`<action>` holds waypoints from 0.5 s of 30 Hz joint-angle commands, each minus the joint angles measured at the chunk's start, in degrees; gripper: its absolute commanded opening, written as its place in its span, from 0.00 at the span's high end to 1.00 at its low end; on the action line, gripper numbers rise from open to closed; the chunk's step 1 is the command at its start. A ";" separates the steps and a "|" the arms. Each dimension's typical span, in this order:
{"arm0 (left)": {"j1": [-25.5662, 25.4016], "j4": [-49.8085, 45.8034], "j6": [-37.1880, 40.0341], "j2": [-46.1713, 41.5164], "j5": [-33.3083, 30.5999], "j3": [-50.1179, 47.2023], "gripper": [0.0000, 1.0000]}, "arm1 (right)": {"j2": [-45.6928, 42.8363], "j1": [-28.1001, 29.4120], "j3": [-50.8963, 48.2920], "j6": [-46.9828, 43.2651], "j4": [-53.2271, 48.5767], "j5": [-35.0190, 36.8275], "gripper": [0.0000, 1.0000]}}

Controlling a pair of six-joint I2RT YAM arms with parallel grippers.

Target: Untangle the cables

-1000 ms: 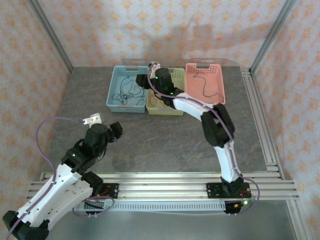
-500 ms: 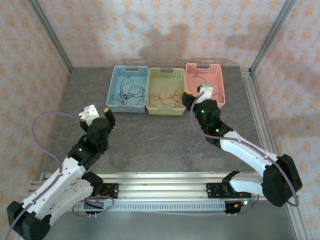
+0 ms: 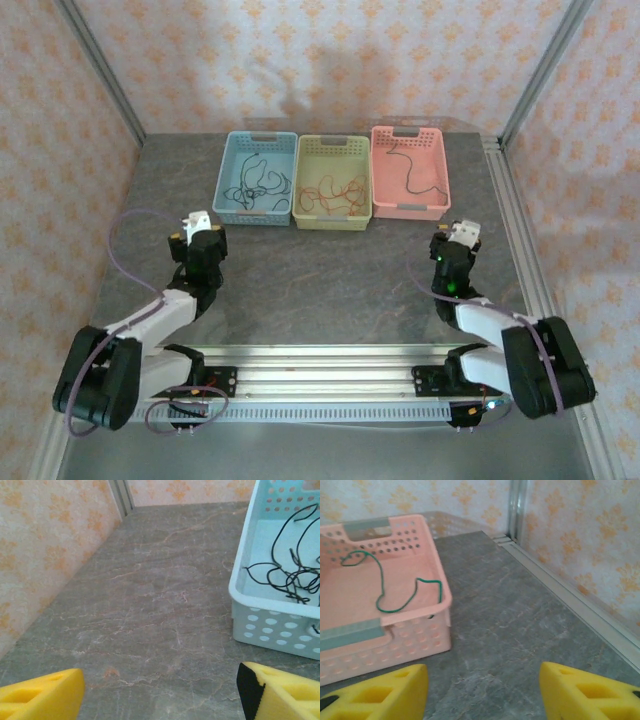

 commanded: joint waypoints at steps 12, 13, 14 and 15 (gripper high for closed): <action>4.19 16.05 4.15 13.13 15.49 2.04 0.22 | 20.61 -4.90 1.99 -1.10 21.63 -5.13 0.34; 4.16 15.35 4.58 14.48 15.77 3.15 0.22 | 23.59 -4.99 2.34 -1.70 26.25 -3.88 0.33; 4.15 15.57 5.16 16.71 16.33 4.18 0.22 | 23.41 -4.97 2.95 -1.57 24.57 -3.46 0.32; 4.31 14.04 4.46 17.53 16.05 5.64 0.21 | 20.35 -5.15 5.14 -0.40 15.71 -3.53 0.31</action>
